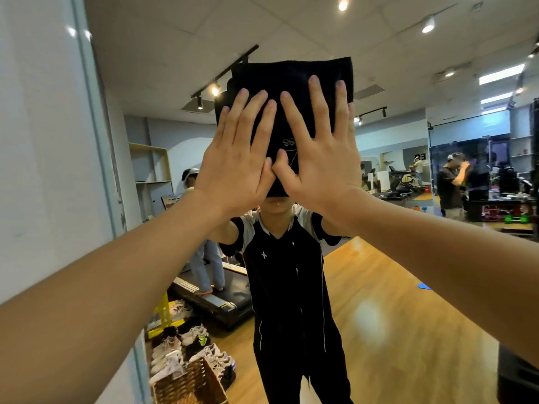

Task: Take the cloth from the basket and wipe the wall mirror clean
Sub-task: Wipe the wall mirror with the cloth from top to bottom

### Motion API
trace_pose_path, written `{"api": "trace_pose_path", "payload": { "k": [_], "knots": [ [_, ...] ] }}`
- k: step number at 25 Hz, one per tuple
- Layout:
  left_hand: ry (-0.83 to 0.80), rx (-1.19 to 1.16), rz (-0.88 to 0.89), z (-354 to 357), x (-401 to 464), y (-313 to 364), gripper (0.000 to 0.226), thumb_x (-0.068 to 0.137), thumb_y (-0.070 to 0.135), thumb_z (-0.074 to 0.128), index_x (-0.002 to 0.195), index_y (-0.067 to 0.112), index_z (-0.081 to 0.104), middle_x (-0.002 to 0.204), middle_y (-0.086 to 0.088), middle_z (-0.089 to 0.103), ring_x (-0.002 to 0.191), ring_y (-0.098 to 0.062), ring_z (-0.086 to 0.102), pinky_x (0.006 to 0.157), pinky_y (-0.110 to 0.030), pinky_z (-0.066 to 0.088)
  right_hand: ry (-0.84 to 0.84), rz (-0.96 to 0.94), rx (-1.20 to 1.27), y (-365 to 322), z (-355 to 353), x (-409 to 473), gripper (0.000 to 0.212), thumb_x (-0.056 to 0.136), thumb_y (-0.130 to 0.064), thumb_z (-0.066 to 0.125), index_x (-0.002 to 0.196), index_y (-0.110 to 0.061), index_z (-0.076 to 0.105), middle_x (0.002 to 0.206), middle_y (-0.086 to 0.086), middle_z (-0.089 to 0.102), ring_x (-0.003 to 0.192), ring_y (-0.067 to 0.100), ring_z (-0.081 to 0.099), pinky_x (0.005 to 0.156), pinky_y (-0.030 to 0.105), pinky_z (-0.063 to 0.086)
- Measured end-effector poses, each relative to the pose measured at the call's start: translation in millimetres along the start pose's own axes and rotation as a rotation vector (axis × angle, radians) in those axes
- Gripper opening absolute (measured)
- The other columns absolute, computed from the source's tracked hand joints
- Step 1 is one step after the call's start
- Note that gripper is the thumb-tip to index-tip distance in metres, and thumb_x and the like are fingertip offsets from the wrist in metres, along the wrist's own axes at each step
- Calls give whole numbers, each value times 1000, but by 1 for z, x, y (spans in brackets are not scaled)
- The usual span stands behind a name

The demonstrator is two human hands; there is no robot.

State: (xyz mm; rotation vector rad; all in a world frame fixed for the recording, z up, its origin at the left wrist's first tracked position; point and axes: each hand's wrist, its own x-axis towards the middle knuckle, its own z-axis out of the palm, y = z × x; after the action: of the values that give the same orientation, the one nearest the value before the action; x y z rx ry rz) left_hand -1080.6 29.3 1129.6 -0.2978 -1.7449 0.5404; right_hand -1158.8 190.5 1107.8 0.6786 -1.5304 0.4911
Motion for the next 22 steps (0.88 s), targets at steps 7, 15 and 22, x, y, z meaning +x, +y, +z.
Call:
{"api": "trace_pose_path", "payload": {
  "k": [7,15,22],
  "knots": [
    [2,31,-27,-25,-45,-78,72,100,25,53,161,-1,22,167,-23,21,157,-40,13,121,-63,29,-10,-25,14,-88,21,17,80,95,-56,32,166,-21,23,172,21,10,157,51,2,128,62,8],
    [3,75,-51,-53,-88,-145,68,102,27,45,159,-5,25,165,-26,23,157,-42,16,125,-54,30,-10,-59,14,-168,45,32,81,95,-56,35,166,-20,23,172,22,10,157,52,3,127,64,10],
    [0,92,-22,-55,-89,-152,67,104,26,47,158,-7,26,164,-28,25,156,-44,18,126,-52,27,-15,-52,-9,-175,45,34,79,95,-55,32,166,-21,21,172,21,9,157,52,3,127,63,9]
  ]
}}
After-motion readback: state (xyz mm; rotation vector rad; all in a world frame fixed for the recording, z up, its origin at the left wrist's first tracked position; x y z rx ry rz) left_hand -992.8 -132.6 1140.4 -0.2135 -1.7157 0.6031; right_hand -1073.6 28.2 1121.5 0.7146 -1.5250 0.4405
